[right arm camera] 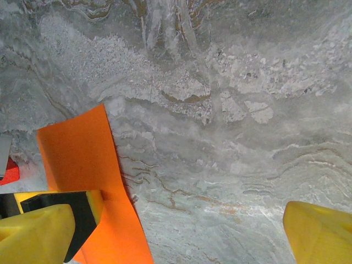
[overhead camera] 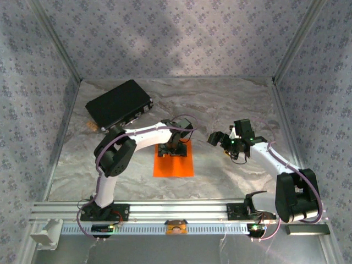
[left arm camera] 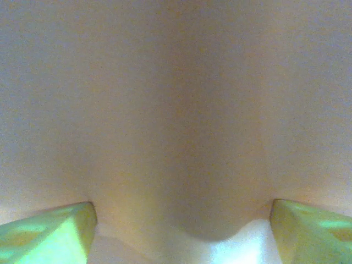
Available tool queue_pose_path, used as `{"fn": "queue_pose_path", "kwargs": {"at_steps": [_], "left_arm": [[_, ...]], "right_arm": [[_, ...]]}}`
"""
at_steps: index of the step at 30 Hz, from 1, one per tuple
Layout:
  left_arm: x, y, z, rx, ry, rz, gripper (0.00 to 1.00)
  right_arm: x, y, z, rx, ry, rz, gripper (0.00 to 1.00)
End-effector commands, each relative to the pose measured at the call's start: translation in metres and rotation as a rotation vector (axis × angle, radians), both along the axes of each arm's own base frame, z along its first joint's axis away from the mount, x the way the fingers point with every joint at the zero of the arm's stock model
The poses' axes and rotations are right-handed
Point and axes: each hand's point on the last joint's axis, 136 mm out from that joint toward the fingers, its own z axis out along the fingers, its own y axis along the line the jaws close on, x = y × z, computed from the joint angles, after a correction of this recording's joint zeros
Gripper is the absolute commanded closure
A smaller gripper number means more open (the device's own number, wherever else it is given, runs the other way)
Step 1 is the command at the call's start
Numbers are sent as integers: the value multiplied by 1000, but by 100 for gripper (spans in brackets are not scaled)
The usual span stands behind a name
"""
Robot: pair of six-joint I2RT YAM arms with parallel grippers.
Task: Fold a paper plane with a square sheet of paper (pick it up from the middle)
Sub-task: First fold the square sheet of paper in half at the center of the table.
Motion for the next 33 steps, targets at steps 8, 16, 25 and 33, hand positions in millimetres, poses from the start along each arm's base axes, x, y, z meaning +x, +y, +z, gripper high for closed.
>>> {"fn": "queue_pose_path", "kwargs": {"at_steps": [8,16,25,33], "left_arm": [[-1,-13,7,-80,-33,-21,39],[1,-18,12,-118,-57,-36,49],[3,-39,23,-231,-70,-76,57],[6,-60,43,-374,-69,-91,57]], "right_arm": [[10,0,32,21,-123,-38,1],[13,0,52,61,-176,-67,1],[13,-19,72,35,-324,-168,1],[8,-33,68,-3,-340,-230,1]]}}
